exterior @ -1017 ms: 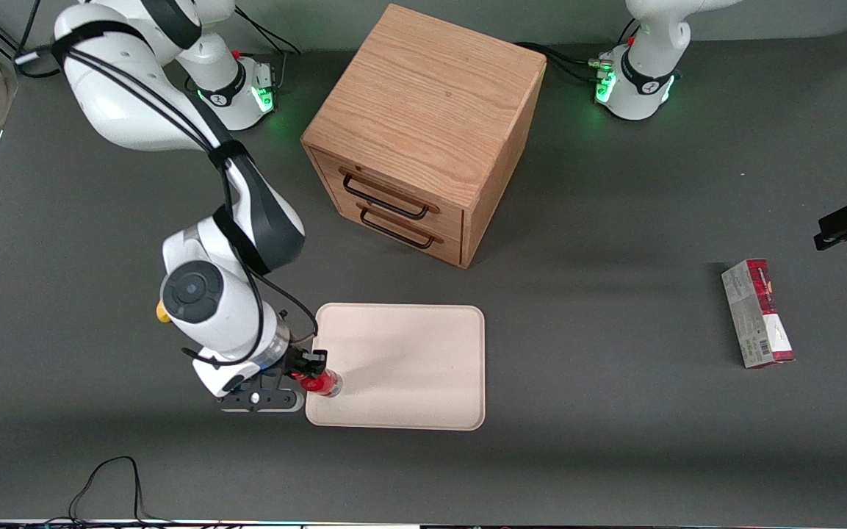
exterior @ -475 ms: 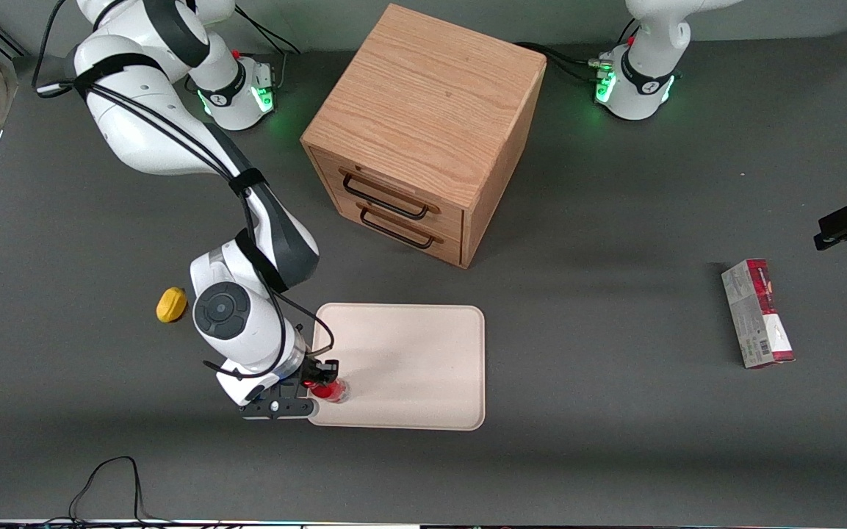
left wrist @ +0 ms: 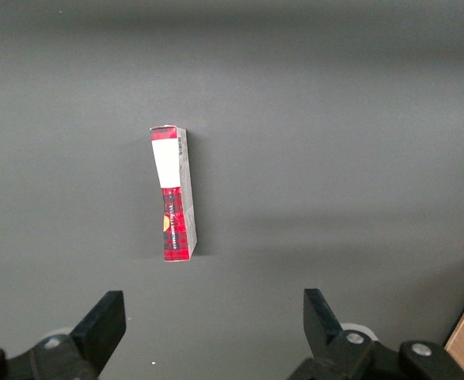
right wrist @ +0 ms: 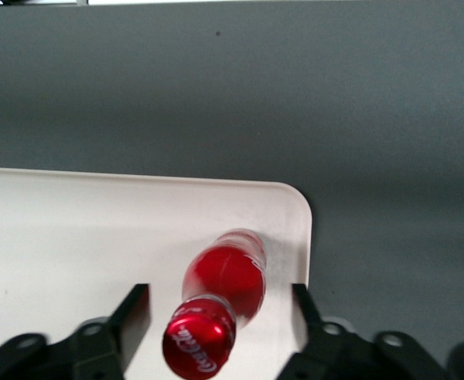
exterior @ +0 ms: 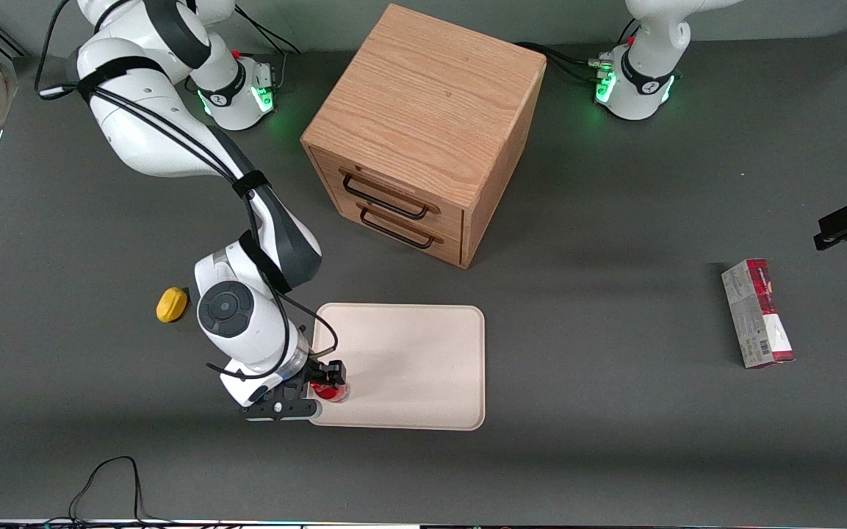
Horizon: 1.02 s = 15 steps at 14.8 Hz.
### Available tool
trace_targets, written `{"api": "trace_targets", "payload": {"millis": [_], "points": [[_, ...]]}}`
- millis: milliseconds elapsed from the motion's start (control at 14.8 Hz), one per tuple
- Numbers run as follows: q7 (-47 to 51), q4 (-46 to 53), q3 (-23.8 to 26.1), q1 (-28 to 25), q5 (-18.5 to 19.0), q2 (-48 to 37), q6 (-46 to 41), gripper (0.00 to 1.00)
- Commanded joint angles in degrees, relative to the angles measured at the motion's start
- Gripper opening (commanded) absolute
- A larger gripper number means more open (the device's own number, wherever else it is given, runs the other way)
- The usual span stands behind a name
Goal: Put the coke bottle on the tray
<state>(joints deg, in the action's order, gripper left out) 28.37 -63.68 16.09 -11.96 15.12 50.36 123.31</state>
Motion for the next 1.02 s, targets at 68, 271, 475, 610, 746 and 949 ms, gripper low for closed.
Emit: {"api": "trace_targets", "payload": {"millis": [68, 271, 475, 610, 746, 949], "points": [[0.1, 0.5, -0.2, 0.0, 2.0, -2.6, -1.3, 1.0], [-4.2, -0.4, -1.7, -0.1, 2.0, -8.2, -10.0, 1.0], [-9.2, -8.2, -7.2, -0.3, -2.8, -17.7, -13.9, 1.0], [-13.5, -15.4, -13.2, -2.0, -7.9, -25.0, -14.3, 1.0], [-17.2, -21.5, -17.0, -2.3, -9.6, -31.7, -16.2, 1.0], [-21.6, -32.4, -22.5, -2.1, -13.0, -42.3, -16.9, 1.0]]}}
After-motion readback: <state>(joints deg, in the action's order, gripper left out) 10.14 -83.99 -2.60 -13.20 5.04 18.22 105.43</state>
